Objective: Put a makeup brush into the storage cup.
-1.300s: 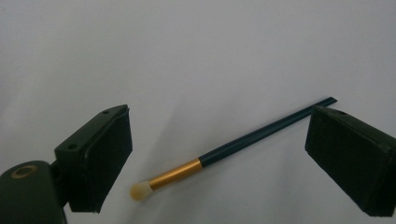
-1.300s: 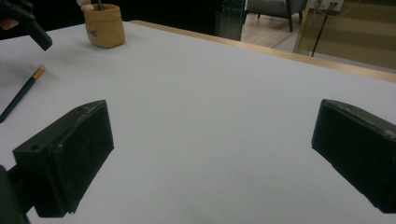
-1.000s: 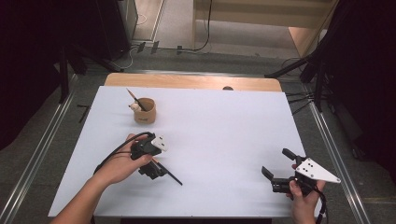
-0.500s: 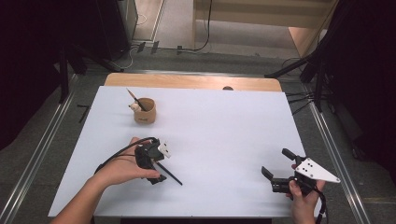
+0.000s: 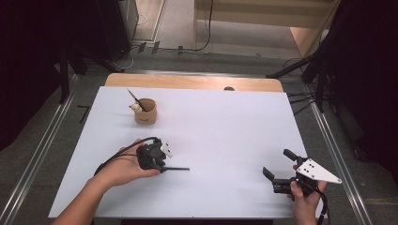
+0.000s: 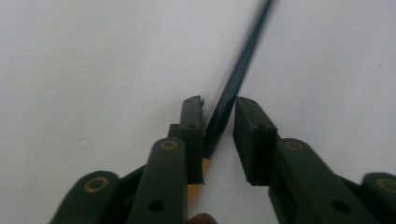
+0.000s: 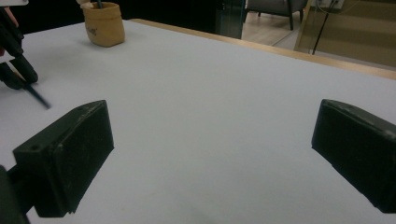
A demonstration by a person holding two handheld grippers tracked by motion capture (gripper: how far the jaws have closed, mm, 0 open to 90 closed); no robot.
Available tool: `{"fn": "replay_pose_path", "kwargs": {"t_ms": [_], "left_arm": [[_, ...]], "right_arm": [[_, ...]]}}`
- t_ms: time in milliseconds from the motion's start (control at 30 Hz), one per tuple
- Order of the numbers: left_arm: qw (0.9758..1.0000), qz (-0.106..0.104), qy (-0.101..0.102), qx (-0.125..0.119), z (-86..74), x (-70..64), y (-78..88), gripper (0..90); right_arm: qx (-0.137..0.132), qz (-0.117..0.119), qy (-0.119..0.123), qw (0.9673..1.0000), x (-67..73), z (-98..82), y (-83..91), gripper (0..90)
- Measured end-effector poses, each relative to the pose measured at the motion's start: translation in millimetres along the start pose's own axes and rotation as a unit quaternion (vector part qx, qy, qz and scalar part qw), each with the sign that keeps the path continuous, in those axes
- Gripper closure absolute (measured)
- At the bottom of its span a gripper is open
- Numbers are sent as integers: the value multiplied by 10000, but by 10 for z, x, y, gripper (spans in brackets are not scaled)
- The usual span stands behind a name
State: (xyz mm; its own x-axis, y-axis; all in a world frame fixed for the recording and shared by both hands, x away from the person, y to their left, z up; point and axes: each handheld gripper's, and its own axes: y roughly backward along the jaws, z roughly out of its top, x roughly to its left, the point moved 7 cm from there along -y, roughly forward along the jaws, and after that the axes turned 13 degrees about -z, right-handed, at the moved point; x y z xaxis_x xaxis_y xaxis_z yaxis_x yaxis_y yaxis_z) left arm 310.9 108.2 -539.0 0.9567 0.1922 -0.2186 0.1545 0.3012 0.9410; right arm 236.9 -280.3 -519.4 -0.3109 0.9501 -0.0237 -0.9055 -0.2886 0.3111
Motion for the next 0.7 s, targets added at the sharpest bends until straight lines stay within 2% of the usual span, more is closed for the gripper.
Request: {"fn": "replay_pose_path", "kwargs": {"t_ms": [33,167,300,367,433,533,700], "left_arm": [[10000,8,-10,20,0,-6,-2,841],[9999,71,113,26,7,-9,1,844],[9992,-30,323,-233,-9,6,9,844],[9989,87,358,-289,-10,29,31,844],[9982,88,364,-475,12,40,71,845],[9954,61,431,-856,53,37,131,845],[9896,87,542,-1328,88,65,184,844]], "right_arm": [[-8,3,7,10000,0,2,-1,0],[-12,5,7,10000,1,3,-2,0],[6,14,10,10000,9,1,-7,0],[14,32,-11,10000,16,-1,-16,0],[30,40,-17,10000,25,3,-24,0],[29,44,5,10000,45,25,-32,0],[97,38,-247,9996,69,127,-35,0]]}}
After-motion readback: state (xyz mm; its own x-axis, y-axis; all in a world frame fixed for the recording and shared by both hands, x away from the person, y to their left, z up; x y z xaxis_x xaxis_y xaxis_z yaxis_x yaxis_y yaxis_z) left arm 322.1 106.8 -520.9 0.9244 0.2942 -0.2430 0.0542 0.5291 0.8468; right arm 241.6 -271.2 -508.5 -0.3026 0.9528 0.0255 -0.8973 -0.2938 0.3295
